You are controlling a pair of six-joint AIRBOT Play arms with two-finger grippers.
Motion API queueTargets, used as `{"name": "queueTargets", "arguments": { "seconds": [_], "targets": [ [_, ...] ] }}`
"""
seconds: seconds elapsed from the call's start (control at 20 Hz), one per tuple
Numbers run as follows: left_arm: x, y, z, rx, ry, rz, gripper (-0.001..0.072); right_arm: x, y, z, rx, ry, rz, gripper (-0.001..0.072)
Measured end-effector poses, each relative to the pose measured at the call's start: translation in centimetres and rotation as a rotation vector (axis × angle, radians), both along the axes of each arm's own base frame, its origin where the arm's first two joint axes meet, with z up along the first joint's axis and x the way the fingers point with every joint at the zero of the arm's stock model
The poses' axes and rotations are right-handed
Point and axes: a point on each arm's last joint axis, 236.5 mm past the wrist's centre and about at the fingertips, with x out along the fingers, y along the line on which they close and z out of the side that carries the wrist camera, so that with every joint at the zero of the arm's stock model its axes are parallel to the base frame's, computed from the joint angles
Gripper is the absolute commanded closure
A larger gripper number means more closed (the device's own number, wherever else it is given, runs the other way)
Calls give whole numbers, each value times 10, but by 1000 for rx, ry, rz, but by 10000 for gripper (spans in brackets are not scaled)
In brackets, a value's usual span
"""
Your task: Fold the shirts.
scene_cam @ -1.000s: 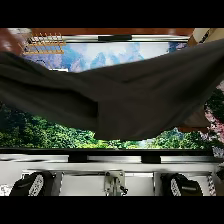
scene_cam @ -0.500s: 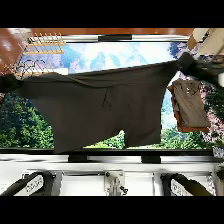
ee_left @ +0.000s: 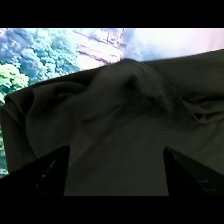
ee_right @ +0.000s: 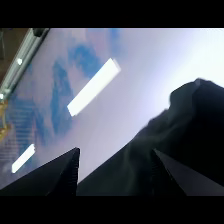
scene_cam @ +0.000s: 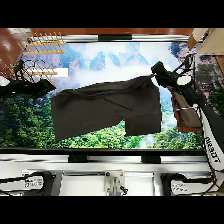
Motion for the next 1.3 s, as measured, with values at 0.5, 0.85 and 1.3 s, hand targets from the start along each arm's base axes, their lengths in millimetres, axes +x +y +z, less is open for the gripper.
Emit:
{"name": "queueTargets", "arguments": {
  "seconds": [0.5, 0.85, 1.3],
  "targets": [
    [-195, 47, -46, -44, 589, -19, -13, -138, -98, -2, -311, 311, 342, 157],
    [-236, 1, -108, -227, 596, 36, -11, -190, -112, -30, -254, 470, 411, 157],
    [-217, -37, -134, -230, 536, 24, 581, -191, -111, -43, -211, 493, 392, 81]
  ]
}}
